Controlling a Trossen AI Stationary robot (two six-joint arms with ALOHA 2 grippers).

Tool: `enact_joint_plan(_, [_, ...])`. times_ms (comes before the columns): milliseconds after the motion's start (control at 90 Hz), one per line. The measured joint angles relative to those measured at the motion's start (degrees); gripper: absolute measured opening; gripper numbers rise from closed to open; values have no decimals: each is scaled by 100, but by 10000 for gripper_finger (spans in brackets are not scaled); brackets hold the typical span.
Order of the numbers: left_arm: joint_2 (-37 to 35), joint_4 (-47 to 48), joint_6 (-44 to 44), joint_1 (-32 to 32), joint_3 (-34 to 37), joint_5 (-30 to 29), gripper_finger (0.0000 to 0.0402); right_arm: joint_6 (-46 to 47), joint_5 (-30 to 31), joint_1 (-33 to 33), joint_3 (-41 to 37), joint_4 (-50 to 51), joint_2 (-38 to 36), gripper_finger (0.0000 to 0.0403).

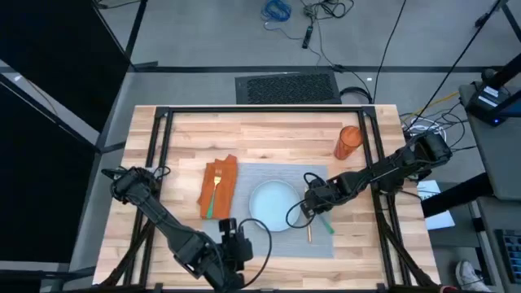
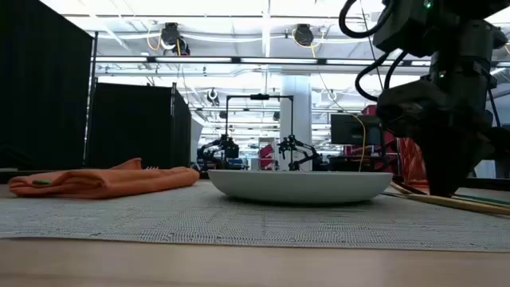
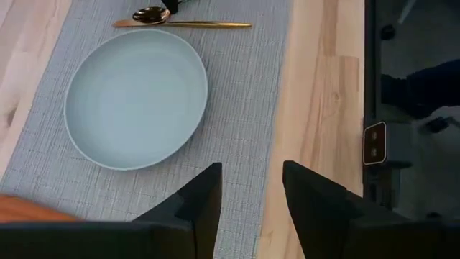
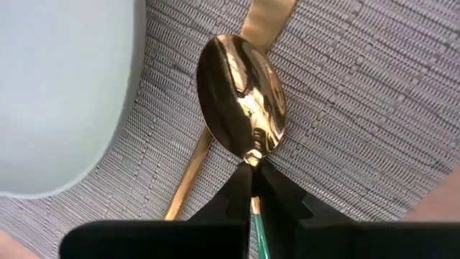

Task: Set table place
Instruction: Put the green spoon on the gray table mat to the right of the gold table knife

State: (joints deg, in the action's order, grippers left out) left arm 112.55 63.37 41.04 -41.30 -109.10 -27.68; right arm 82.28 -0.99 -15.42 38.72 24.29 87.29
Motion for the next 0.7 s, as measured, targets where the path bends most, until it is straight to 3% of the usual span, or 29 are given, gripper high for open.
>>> enact_joint_plan(300, [0, -153, 19, -133, 0, -35, 134, 700, 744, -90, -24, 293, -255, 0])
enact_joint_plan(700, [0, -497, 6, -330, 0, -113, 134, 1920, 1158, -608, -15, 779, -702, 1])
